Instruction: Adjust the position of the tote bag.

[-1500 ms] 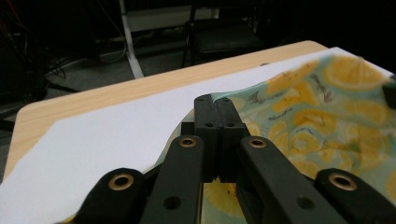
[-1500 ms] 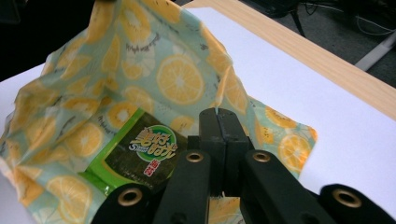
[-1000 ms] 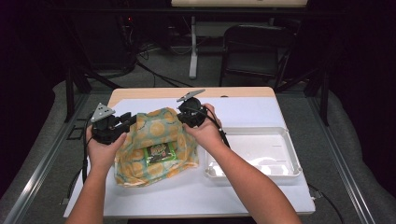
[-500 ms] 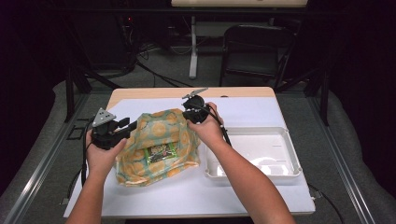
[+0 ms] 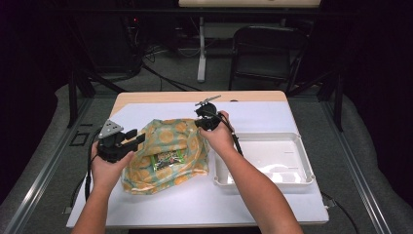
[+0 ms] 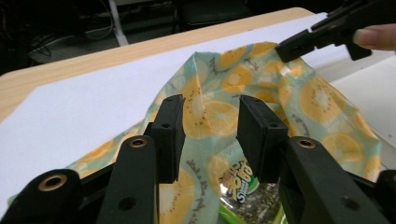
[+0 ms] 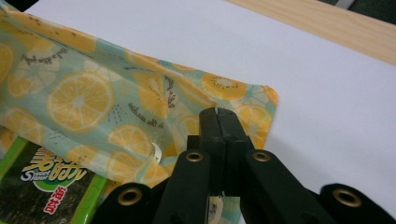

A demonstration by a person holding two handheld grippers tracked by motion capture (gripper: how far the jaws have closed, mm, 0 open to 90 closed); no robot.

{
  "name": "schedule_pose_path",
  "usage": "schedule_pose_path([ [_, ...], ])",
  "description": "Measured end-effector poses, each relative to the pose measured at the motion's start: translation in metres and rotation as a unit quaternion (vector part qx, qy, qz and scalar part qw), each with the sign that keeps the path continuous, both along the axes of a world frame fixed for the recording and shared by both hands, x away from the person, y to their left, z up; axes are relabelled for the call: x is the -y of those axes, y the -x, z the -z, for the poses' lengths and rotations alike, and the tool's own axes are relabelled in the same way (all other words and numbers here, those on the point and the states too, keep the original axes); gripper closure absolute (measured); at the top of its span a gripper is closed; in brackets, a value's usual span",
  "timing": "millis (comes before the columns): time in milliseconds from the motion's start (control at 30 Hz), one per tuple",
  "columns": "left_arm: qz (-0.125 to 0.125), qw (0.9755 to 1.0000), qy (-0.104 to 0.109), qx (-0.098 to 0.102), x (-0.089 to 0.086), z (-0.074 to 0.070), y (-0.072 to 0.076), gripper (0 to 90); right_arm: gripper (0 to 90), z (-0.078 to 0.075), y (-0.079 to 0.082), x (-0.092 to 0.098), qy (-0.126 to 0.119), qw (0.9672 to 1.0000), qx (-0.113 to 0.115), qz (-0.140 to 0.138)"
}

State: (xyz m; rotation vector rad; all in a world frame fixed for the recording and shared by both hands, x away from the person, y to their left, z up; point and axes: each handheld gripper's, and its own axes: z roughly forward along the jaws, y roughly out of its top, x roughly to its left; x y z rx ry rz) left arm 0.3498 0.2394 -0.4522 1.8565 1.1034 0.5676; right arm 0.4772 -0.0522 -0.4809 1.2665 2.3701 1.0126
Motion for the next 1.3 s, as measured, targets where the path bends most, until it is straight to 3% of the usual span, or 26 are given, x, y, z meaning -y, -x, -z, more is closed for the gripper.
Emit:
schedule_pose_path([
  [233, 0.02, 0.9996, -0.005, -0.018, 0.005, 0.01, 0.001, 61.2, 90.0, 0.015, -0.005, 0.001, 0.005, 0.9998, -0.016, 0.005],
  [633, 0.045, 0.9987, -0.014, -0.016, 0.016, 0.007, 0.007, 63.2, 90.0, 0.023, -0.006, -0.003, 0.009, 0.9997, -0.024, 0.0],
  [767, 0.044, 0.9984, -0.023, -0.026, 0.019, 0.014, 0.004, 62.6, 90.0, 0.024, -0.006, -0.003, 0.007, 0.9996, -0.029, 0.001],
  [900, 0.042, 0.9973, -0.046, -0.037, 0.021, 0.025, -0.001, 62.6, 90.0, 0.024, -0.006, -0.003, 0.006, 0.9996, -0.027, 0.001],
  [1167, 0.023, 0.9948, -0.075, -0.064, 0.014, 0.049, -0.013, 62.1, 88.9, 0.023, -0.004, -0.002, -0.004, 0.9995, -0.031, 0.0],
  [1300, 0.022, 0.9948, -0.078, -0.061, 0.01, 0.053, -0.016, 61.3, 88.3, 0.022, -0.002, -0.004, -0.004, 0.9995, -0.031, -0.003],
])
